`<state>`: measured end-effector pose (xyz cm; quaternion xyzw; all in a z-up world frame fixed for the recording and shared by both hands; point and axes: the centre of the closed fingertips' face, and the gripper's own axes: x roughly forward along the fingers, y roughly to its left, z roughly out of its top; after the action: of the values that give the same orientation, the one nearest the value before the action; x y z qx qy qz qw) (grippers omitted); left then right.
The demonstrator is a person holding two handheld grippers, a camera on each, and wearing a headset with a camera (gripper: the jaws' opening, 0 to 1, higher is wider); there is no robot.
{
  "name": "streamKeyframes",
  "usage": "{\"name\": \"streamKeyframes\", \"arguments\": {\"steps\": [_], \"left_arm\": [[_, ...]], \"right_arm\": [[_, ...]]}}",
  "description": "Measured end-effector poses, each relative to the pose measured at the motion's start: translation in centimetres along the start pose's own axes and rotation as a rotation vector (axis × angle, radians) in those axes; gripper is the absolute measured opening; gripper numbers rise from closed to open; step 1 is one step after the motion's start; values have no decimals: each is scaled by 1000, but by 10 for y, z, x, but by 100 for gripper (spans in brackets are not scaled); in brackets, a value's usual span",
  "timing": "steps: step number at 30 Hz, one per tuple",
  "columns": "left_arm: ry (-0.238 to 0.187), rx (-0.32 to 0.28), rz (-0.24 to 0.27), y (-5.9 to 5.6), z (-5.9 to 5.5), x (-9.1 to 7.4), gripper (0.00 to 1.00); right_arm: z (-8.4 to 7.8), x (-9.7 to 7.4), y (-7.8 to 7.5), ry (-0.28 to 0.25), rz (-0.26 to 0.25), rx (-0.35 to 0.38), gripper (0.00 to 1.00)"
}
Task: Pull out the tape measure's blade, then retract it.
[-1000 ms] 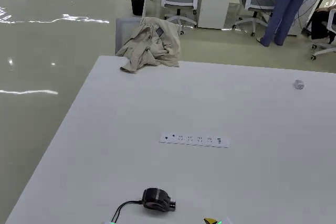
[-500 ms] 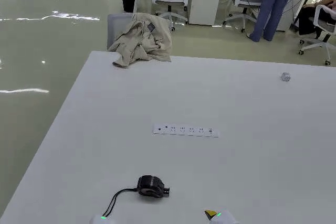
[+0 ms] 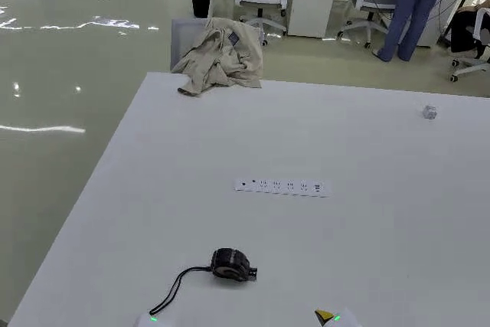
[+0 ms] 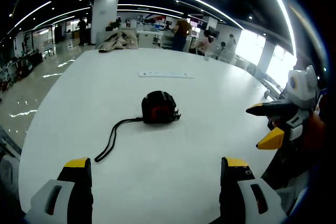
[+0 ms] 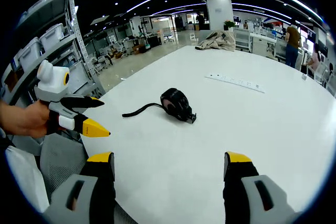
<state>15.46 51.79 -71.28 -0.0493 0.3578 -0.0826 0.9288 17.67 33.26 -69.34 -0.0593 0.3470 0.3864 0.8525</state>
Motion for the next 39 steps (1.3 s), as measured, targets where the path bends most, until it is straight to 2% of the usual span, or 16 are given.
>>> {"name": "streamKeyframes", "arguments": {"steps": [8,13,18,22,28,32,39], "left_arm": [[-6,12,-1,-2,1,-12,100],[-18,21,1,-4,6,-22,100],[-23,30,8,-5,9,-35,100],[-23,30,5,-4,6,-45,100],[-18,1,5,0,2,-57,100],[-7,1,8,2,-1,-59,100],[-15,-6,3,0,1,-64,100]], "right_arm": [[1,-21,1,-6,-12,25,91],[0,-32,4,-2,-21,31,92],[1,-39,4,7,-55,21,93],[4,-47,7,-2,-56,35,95],[0,-57,6,5,-71,69,97],[-1,-64,10,7,-79,72,98],[-6,-70,16,18,-86,80,100]]}}
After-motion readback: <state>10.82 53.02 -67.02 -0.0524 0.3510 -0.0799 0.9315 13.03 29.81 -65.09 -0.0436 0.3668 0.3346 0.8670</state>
